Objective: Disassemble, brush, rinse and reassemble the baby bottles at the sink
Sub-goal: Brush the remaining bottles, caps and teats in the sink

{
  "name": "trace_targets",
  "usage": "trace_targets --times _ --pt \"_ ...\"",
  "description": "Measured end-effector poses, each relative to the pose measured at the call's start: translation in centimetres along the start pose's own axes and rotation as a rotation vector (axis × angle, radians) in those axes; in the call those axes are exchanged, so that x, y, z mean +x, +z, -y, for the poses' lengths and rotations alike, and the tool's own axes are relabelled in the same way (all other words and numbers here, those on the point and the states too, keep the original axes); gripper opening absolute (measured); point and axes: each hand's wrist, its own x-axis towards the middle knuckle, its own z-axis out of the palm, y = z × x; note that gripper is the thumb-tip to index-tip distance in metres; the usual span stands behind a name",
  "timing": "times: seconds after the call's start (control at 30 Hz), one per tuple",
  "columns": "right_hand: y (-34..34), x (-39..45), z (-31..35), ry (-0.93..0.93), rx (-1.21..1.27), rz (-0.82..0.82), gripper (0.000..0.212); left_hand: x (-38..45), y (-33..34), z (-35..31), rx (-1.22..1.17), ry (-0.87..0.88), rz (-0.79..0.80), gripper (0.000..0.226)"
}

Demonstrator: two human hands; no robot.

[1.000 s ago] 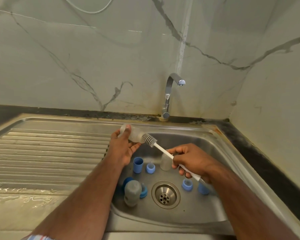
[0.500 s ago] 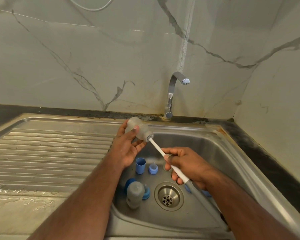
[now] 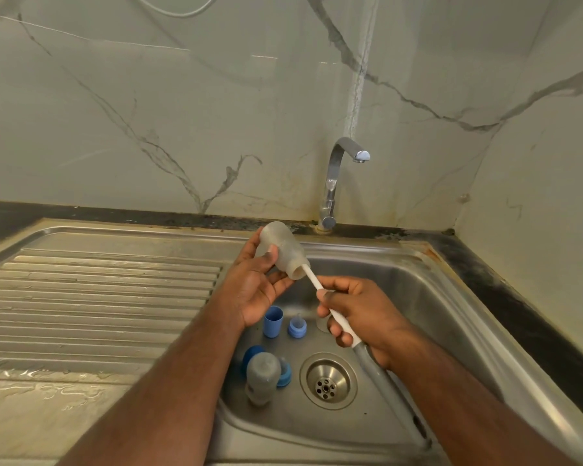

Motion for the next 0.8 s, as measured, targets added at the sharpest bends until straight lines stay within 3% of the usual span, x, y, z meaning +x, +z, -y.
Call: trace_targets --times 0.07,0.23,0.3,0.4,0.57,0.73,0.8 --pt "0.21 -0.22 0.21 0.005 0.076 0.05 0.029 -0.15 0.24 0.12 0.016 -0.004 0.011 0.059" --pt "-0.26 0.13 -0.24 -0.063 -0.335 0.015 0.038 -0.11 -0.1 0.0 -0.004 0.003 -0.029 0.055" --pt "-0.22 0.05 -0.18 -0.044 -0.156 -0.015 0.035 -0.11 -0.04 0.07 -0.007 0.003 -0.027 0.056" --pt "0.18 -0.37 0.26 0.018 0.13 0.068 0.029 -0.27 0.27 0.18 0.0 0.003 -0.015 0.056" --pt "-0.06 0.24 -0.29 -0.039 -0.337 0.029 0.037 -0.2 -0.27 -0.1 -0.001 0.007 -0.058 0.057" --pt "0.22 -0.22 0.19 0.016 0.105 0.051 0.029 -0.39 0.12 -0.1 -0.002 0.003 -0.033 0.056" --pt "0.35 -0.26 0.09 0.011 0.051 0.093 0.032 -0.38 0.11 -0.13 -0.002 -0.001 -0.032 0.056"
